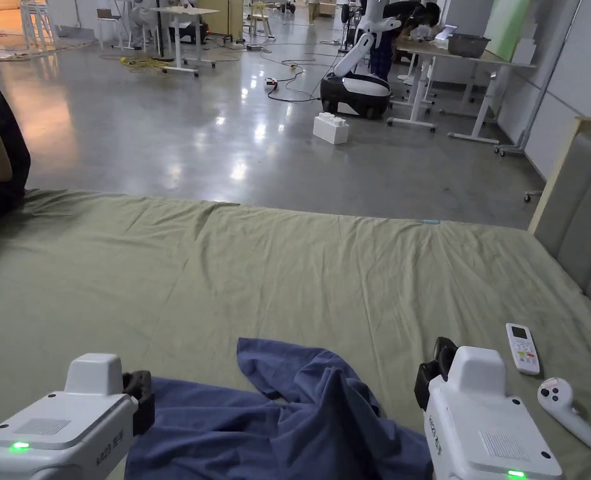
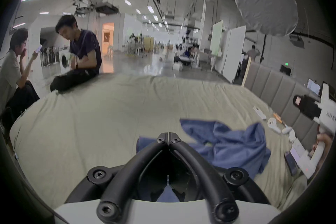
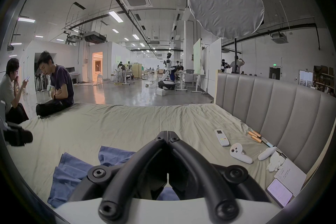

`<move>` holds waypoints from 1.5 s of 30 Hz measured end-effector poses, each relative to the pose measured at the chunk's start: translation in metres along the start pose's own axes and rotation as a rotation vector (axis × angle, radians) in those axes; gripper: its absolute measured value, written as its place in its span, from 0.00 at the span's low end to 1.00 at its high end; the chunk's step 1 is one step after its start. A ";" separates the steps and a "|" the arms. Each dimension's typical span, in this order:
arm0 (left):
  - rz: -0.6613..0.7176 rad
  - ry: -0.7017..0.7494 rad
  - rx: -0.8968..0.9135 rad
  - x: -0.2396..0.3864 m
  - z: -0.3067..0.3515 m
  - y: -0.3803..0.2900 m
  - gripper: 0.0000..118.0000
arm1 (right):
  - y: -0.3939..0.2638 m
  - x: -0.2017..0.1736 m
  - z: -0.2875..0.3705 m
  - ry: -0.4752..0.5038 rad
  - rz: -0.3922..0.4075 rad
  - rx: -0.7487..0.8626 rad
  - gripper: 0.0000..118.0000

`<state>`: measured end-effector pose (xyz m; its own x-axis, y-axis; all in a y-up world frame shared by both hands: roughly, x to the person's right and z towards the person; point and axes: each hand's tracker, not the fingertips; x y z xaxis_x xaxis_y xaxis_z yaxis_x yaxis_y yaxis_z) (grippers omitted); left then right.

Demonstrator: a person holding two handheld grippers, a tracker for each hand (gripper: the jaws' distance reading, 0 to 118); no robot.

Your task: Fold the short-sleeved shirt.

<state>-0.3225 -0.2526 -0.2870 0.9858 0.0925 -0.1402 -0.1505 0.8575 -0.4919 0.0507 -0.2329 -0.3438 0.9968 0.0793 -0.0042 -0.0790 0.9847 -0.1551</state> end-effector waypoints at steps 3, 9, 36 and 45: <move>0.058 -0.019 -0.169 -0.011 -0.012 -0.021 0.00 | -0.006 0.002 -0.001 0.003 -0.002 -0.012 0.01; 0.066 -0.004 -0.401 -0.025 -0.041 -0.061 0.09 | -0.020 0.002 -0.004 0.005 0.000 -0.054 0.01; -0.011 0.029 -0.346 -0.005 -0.033 -0.066 0.04 | -0.065 0.041 -0.023 -0.010 -0.008 -0.326 0.01; 0.021 0.048 -0.295 -0.016 -0.036 -0.049 0.04 | -0.118 0.049 -0.068 0.078 0.059 -0.615 0.75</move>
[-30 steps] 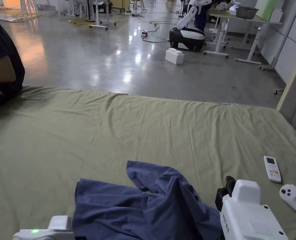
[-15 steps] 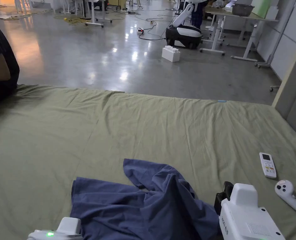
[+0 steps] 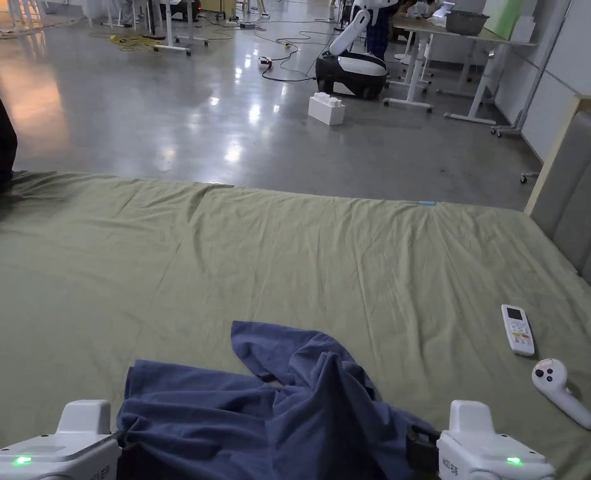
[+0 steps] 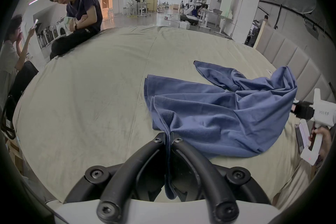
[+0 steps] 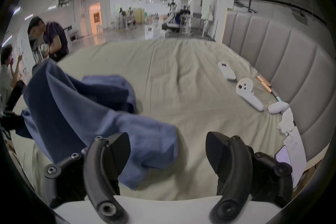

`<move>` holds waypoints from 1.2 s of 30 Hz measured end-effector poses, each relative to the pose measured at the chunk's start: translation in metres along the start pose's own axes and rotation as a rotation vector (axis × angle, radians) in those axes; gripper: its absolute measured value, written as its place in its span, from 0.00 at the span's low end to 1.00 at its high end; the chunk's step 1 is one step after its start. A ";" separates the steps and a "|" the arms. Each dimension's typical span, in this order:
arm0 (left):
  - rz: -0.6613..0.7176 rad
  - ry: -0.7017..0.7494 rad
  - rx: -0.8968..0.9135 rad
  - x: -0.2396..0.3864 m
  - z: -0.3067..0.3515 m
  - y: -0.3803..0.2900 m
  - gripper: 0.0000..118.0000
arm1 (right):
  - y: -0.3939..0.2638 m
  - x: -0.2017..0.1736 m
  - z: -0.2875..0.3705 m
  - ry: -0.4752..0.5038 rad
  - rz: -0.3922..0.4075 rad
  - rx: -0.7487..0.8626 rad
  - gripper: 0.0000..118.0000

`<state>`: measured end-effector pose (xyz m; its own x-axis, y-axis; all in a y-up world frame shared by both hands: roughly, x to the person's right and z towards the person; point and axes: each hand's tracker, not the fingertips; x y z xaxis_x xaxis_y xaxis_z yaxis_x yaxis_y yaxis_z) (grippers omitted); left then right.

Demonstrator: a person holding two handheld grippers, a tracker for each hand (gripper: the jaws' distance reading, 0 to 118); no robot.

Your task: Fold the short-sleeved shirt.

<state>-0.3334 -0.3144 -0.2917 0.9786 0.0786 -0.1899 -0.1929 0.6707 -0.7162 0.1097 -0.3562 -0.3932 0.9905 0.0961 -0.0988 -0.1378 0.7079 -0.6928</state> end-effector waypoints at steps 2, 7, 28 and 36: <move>-0.006 0.004 -0.017 0.000 -0.005 -0.002 0.04 | -0.005 -0.005 -0.018 -0.005 0.021 -0.056 0.75; -0.006 0.012 -0.032 -0.001 -0.012 -0.011 0.04 | -0.023 -0.021 -0.039 0.054 0.050 -0.139 0.27; -0.023 -0.052 0.260 -0.006 0.061 0.076 0.04 | 0.066 0.007 0.091 0.043 -0.034 0.284 0.05; -0.022 -0.043 0.414 -0.014 0.107 0.155 0.04 | 0.146 0.014 0.144 0.001 -0.037 0.456 0.05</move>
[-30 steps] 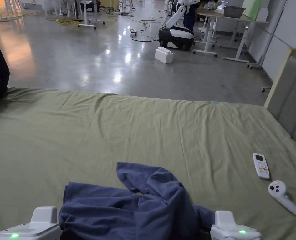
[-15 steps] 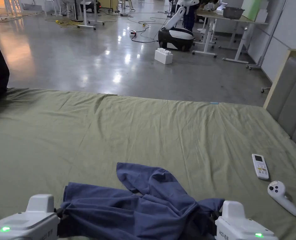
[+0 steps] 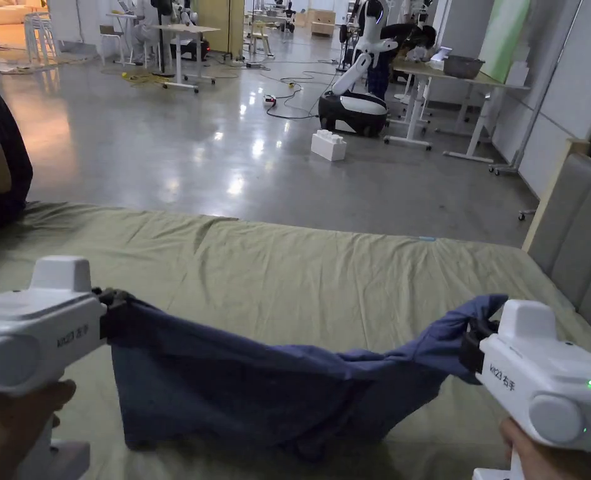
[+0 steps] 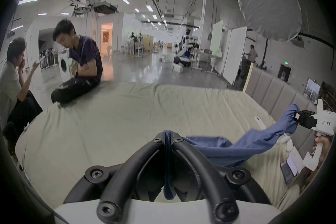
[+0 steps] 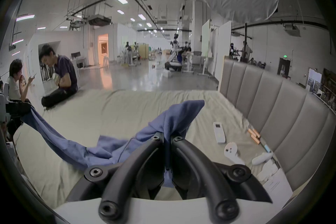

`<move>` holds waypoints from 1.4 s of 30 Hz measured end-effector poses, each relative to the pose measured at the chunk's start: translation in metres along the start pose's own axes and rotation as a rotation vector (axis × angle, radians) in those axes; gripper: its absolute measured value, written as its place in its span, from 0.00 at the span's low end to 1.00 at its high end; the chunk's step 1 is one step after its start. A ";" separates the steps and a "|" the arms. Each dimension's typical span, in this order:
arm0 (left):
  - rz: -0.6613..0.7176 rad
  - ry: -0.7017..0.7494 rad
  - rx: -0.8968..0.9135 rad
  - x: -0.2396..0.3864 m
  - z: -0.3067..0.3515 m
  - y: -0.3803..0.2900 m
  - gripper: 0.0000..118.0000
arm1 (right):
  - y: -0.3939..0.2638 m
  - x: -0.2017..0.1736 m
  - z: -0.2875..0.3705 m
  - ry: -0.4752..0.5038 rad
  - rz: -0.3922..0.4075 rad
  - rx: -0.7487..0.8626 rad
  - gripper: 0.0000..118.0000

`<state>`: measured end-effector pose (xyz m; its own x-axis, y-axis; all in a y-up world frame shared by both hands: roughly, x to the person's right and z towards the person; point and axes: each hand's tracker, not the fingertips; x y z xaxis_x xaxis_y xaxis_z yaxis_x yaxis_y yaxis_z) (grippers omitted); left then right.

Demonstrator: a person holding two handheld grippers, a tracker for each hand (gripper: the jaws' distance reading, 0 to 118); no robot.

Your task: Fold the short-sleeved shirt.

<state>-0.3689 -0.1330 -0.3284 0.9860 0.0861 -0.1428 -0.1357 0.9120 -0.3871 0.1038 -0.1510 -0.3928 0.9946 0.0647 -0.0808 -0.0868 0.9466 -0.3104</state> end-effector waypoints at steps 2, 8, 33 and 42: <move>0.000 0.002 0.031 0.002 0.003 0.021 0.04 | 0.021 -0.001 -0.001 -0.007 0.003 0.032 0.05; -0.009 0.006 0.086 0.008 -0.003 0.079 0.04 | 0.084 -0.008 -0.008 -0.021 0.027 0.123 0.05; -0.020 0.092 0.159 0.010 -0.101 0.254 0.04 | 0.253 -0.025 -0.098 -0.127 0.063 0.295 0.05; -0.023 0.103 0.206 0.011 -0.103 0.276 0.03 | 0.280 -0.029 -0.099 -0.166 0.087 0.346 0.05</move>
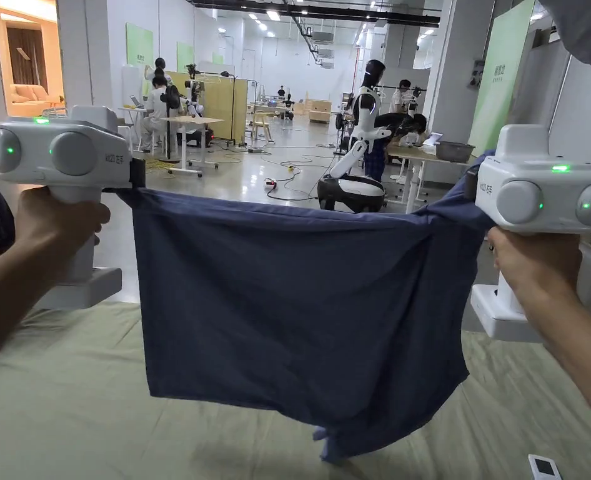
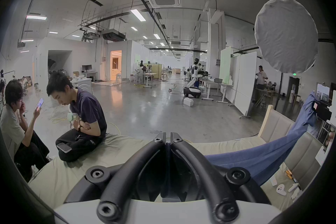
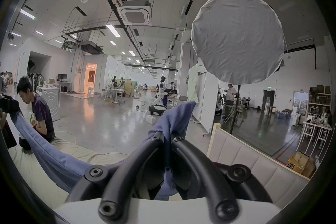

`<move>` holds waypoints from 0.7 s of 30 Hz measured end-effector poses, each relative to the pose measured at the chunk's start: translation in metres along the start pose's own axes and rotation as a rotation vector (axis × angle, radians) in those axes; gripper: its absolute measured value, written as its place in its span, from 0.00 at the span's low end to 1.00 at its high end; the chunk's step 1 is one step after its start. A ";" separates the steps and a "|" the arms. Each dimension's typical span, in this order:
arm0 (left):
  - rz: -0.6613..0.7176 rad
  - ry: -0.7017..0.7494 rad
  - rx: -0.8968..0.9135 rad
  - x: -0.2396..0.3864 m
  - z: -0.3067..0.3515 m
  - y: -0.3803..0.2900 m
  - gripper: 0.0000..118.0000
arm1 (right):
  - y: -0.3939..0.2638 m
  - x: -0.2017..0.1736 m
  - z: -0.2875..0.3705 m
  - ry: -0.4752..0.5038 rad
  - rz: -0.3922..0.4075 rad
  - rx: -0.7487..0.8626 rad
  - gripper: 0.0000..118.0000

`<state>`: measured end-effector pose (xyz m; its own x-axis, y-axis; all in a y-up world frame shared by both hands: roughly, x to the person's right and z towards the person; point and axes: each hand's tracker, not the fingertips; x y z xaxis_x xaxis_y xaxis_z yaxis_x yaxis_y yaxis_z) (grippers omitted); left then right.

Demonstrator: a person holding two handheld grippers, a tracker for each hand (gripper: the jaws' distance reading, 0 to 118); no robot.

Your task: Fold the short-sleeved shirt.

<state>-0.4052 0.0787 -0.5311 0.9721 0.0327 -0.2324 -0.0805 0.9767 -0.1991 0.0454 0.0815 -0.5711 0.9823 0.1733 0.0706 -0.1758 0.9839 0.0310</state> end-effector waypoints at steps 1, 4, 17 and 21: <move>-0.005 -0.009 -0.003 0.000 0.001 -0.004 0.03 | -0.003 -0.001 0.003 0.001 0.000 -0.004 0.05; -0.025 -0.031 -0.028 0.006 0.004 -0.024 0.03 | -0.021 -0.007 0.007 0.012 0.032 -0.019 0.05; 0.008 -0.048 -0.122 -0.015 0.045 -0.147 0.03 | -0.132 0.004 0.093 0.062 0.098 -0.124 0.05; 0.034 -0.056 -0.126 -0.029 0.101 -0.195 0.03 | -0.153 0.015 0.133 0.081 0.072 -0.158 0.05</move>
<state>-0.3960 -0.0910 -0.3896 0.9788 0.0802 -0.1882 -0.1368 0.9406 -0.3107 0.0783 -0.0726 -0.4421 0.9706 0.2404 -0.0134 -0.2401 0.9621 -0.1290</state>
